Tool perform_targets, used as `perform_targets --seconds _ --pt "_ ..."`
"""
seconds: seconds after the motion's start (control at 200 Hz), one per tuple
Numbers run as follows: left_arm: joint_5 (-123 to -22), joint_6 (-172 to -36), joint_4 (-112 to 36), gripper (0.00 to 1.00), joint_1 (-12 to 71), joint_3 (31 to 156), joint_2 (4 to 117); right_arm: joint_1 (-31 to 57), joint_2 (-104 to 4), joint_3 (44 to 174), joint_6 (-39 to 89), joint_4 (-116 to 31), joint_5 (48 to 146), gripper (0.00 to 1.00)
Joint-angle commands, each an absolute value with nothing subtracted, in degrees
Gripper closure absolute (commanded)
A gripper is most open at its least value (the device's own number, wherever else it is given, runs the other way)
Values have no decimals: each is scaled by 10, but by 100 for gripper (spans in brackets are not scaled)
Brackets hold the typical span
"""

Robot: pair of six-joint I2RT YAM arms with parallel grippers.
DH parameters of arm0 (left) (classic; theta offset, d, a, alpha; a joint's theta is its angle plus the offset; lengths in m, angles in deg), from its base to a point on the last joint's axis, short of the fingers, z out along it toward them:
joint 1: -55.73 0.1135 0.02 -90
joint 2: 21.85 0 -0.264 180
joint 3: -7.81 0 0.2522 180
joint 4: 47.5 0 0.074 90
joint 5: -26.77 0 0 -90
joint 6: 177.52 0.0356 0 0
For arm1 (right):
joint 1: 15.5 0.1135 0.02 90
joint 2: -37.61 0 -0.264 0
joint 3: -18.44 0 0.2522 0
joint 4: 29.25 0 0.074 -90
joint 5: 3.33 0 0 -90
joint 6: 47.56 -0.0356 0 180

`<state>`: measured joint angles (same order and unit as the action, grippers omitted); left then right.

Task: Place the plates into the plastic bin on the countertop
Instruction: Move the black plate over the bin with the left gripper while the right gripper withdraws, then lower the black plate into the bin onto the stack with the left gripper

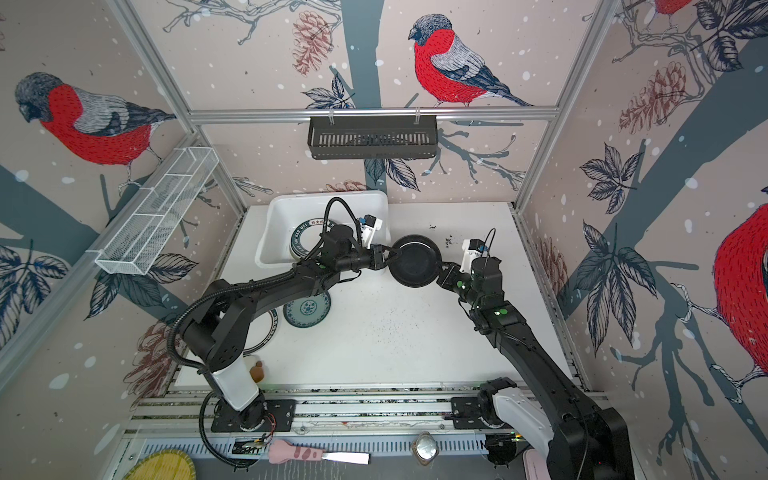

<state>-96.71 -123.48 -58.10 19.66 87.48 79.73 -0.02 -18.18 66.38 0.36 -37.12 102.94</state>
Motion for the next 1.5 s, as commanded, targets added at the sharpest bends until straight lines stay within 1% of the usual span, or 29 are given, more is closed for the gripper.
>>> perform_targets --seconds 0.0,0.03,0.075,0.11,0.14,0.195,0.22,0.245,0.285,0.345,0.37,0.53,0.751,1.001,1.111,1.171,1.236,1.336,1.491 --pt "-973 -1236 -605 85 195 875 796 4 -184 672 1 -332 1034 90" --pt "-973 -1236 -604 89 195 876 796 6 -184 672 1 -332 1034 86" --pt "-974 -1235 -604 100 195 876 796 6 -185 673 1 -331 1034 82" --pt "-973 -1235 -602 100 195 878 796 7 -185 673 2 -331 1035 76" --pt "-973 -1235 -600 100 195 878 796 8 -184 673 3 -331 1036 66" --pt "-971 -1234 -595 100 195 881 796 9 -184 675 5 -332 1036 44" --pt "-971 -1233 -593 100 195 883 797 9 -183 675 7 -332 1036 26" --pt "-970 -1231 -589 100 195 884 797 10 -182 675 9 -333 1035 15" --pt "-969 -1227 -583 100 196 887 797 10 -180 675 13 -333 1034 6" --pt "-967 -1222 -572 100 197 891 798 12 -175 674 17 -335 1032 1" --pt "-967 -1221 -568 100 198 893 798 13 -172 674 19 -337 1030 0" --pt "-961 -1215 -550 100 216 901 785 12 -161 673 31 -350 1016 1" --pt "-978 -1232 -533 100 299 912 763 8 -169 679 57 -332 979 1" --pt "-944 -1212 -457 100 435 921 737 2 -273 778 84 -342 994 1" --pt "-879 -1187 -411 100 485 918 731 3 -319 823 97 -357 1000 1" --pt "-840 -1172 -390 100 503 920 732 3 -339 843 103 -366 999 1" --pt "-820 -1164 -372 100 520 927 743 2 -363 855 102 -366 1003 1" --pt "-837 -1170 -370 100 541 938 772 1 -384 864 99 -362 1012 1" --pt "-850 -1173 -369 100 545 957 815 1 -404 877 104 -367 1020 1"
